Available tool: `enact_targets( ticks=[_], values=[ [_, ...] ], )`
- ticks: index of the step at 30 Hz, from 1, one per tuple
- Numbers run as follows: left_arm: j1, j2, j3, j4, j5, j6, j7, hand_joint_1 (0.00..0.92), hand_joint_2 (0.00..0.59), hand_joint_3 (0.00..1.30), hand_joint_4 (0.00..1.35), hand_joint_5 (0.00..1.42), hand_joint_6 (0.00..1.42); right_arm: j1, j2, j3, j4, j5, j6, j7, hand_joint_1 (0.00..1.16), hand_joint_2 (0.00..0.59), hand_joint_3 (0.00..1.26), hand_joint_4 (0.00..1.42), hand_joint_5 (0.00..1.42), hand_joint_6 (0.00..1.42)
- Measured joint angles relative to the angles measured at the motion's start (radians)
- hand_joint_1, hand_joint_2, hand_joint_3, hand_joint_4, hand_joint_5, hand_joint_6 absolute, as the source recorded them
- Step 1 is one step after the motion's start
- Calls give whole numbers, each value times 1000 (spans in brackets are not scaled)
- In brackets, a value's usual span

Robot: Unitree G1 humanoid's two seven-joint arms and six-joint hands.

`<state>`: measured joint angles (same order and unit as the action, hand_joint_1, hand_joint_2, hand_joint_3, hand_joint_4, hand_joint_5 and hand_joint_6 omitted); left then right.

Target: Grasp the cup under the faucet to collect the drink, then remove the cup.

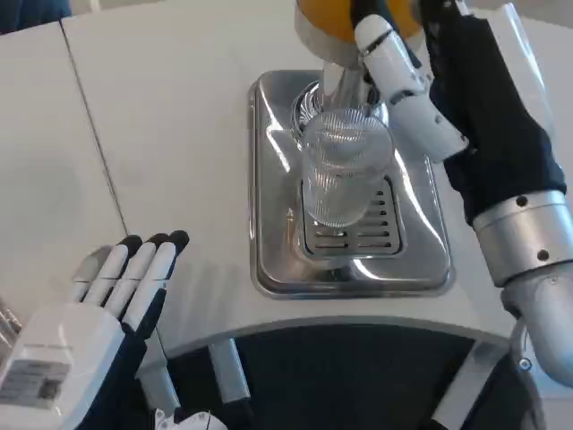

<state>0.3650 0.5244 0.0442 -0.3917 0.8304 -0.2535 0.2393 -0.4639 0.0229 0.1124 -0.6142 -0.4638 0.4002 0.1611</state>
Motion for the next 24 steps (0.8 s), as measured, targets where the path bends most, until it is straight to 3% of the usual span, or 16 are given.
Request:
enact_targets(
  ticks=[12, 24],
  values=[
    [-3, -13, 10, 2, 0, 0, 0, 44, 55, 0, 0, 0, 28, 0, -28, 39, 17, 41, 38, 9, 183, 472, 0, 0, 0, 0],
    [-14, -18, 14, 15, -1, 0, 0, 44, 55, 0, 0, 2, 28, -4, -48, 50, 17, 58, 68, 9, 167, 473, 0, 0, 0, 0]
  ],
)
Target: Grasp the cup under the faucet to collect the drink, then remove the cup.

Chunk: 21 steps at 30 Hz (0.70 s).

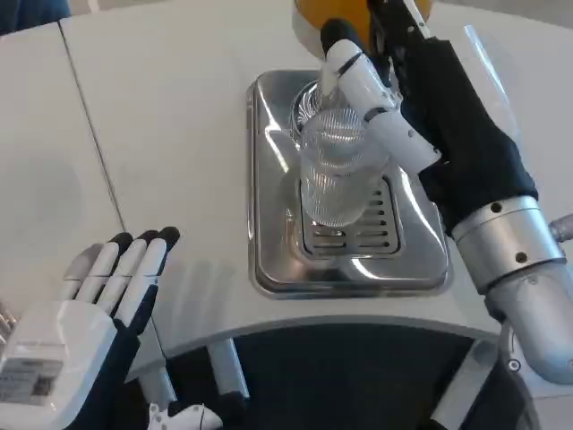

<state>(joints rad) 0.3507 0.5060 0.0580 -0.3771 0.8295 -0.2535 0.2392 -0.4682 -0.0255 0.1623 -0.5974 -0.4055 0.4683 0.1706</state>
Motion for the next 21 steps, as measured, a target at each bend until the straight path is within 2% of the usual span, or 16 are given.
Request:
enact_targets(
  ticks=[3, 4, 7, 13, 16, 18, 21],
  values=[
    [-3, 0, 0, 1, 0, 0, 0, 43, 56, 0, 0, 3, 28, -6, -13, 5, 0, -2, 4, 1, 137, 465, 0, 0, 0, 0],
    [-4, 0, 0, 3, -1, 0, 0, 43, 56, 0, 0, 1, 28, -10, -24, 12, 0, -8, 8, 2, 98, 444, 0, 0, 0, 0],
    [-4, -3, -1, 6, -2, -1, 0, 43, 56, 0, 0, 0, 28, -24, -55, 34, -1, -44, 19, 17, 7, 441, 0, 0, 0, 0],
    [-8, -15, -1, 9, -4, -11, 0, 45, 59, 0, 0, 0, 22, -69, -118, 79, -9, -115, 73, 82, 0, 459, 0, 0, 0, 0],
    [-9, -15, -1, 11, -4, -15, 0, 44, 58, 0, 0, 0, 19, -83, -160, 105, -11, -161, 81, 117, 0, 477, 0, 0, 0, 0],
    [-11, -17, -1, 13, -4, -15, 0, 44, 57, 0, 0, 0, 17, -110, -217, 146, -14, -239, 85, 166, 0, 488, 0, 0, 0, 0],
    [-13, -19, -3, 15, -4, -15, 0, 44, 57, 0, 0, 0, 16, -121, -229, 170, -26, -298, 107, 204, 0, 493, 0, 0, 0, 0]
  ],
)
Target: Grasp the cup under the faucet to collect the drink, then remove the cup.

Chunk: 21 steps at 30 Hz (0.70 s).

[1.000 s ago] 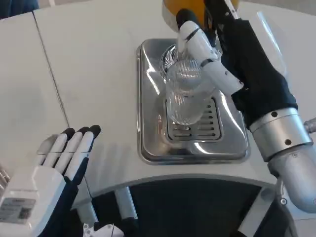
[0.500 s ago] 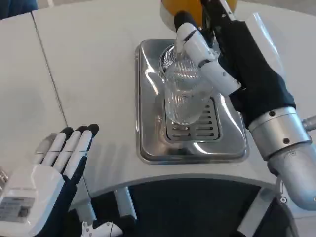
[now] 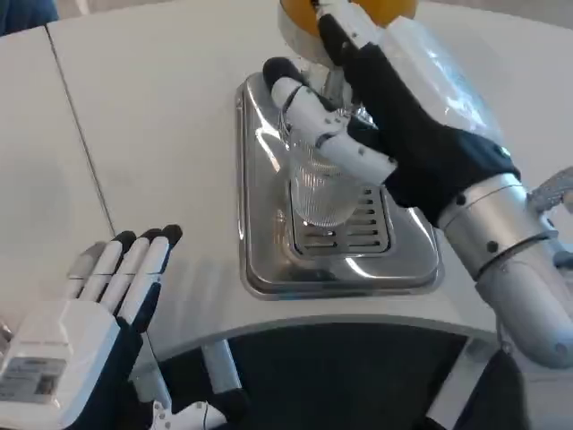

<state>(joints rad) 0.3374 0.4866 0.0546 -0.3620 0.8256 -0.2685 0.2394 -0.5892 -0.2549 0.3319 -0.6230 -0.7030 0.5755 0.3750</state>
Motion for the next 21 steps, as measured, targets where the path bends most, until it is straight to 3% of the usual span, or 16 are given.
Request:
enact_targets(
  ticks=[5, 9, 18, 21],
  values=[
    [-19, -3, -11, 2, 1, 0, 0, 43, 57, 0, 0, 0, 14, -47, -30, 44, -15, -127, 47, 115, 0, 499, 0, 0, 0, 0],
    [-27, -9, -23, 5, 4, 0, 0, 43, 57, 0, 0, 0, 14, -59, -21, 55, -25, -201, 63, 173, 0, 513, 0, 0, 0, 0],
    [-136, -38, -43, 47, 5, 34, -6, 63, 58, 0, 0, 2, 25, -66, 15, 29, -40, -257, 74, 225, 0, 516, 0, 0, 0, 0],
    [-206, -58, -76, 78, 5, 53, -17, 67, 57, 0, 0, 3, 26, -63, 24, 29, -47, -281, 74, 240, 0, 521, 0, 0, 0, 0]
  ],
)
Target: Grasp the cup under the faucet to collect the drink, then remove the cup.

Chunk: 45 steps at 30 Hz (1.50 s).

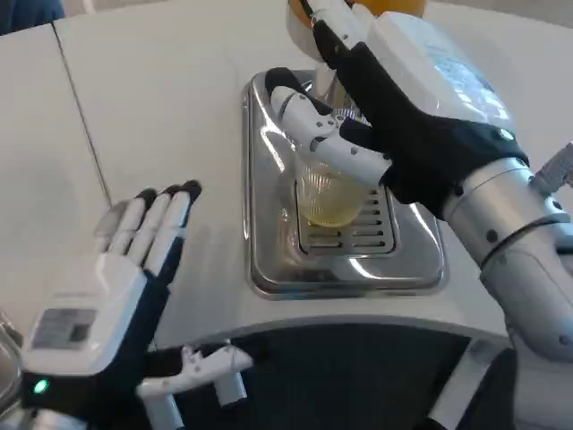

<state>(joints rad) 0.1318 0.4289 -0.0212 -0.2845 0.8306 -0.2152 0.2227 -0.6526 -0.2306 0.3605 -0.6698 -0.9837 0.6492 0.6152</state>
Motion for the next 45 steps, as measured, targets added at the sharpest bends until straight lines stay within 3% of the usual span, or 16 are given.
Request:
enact_targets(
  ticks=[9, 27, 35, 41, 45],
  values=[
    [-77, -22, -51, 37, 0, 18, -14, 70, 53, 0, 0, 5, 27, 11, 30, -4, -6, -36, -4, 14, 0, 527, 0, 0, 0, 0],
    [-277, -35, -136, 189, 2, 45, -24, 71, 48, 0, 0, 5, 28, 22, 51, -39, -7, -52, -42, 45, 0, 526, 4, 0, 0, 0],
    [-327, -60, -161, 244, 1, 72, -24, 71, 49, 0, 0, 5, 28, 45, 74, -57, -24, -52, -45, 45, 0, 527, 4, 0, 0, 0],
    [-336, -61, -166, 263, 0, 79, -24, 71, 52, 0, 0, 5, 28, 109, 142, -100, -50, -15, -44, -28, 73, 533, 0, 0, 0, 0],
    [-338, -61, -169, 266, 0, 81, -24, 71, 52, 0, 0, 5, 28, 220, 207, -114, -97, 28, -81, -160, 85, 533, 0, 0, 0, 0]
  ],
)
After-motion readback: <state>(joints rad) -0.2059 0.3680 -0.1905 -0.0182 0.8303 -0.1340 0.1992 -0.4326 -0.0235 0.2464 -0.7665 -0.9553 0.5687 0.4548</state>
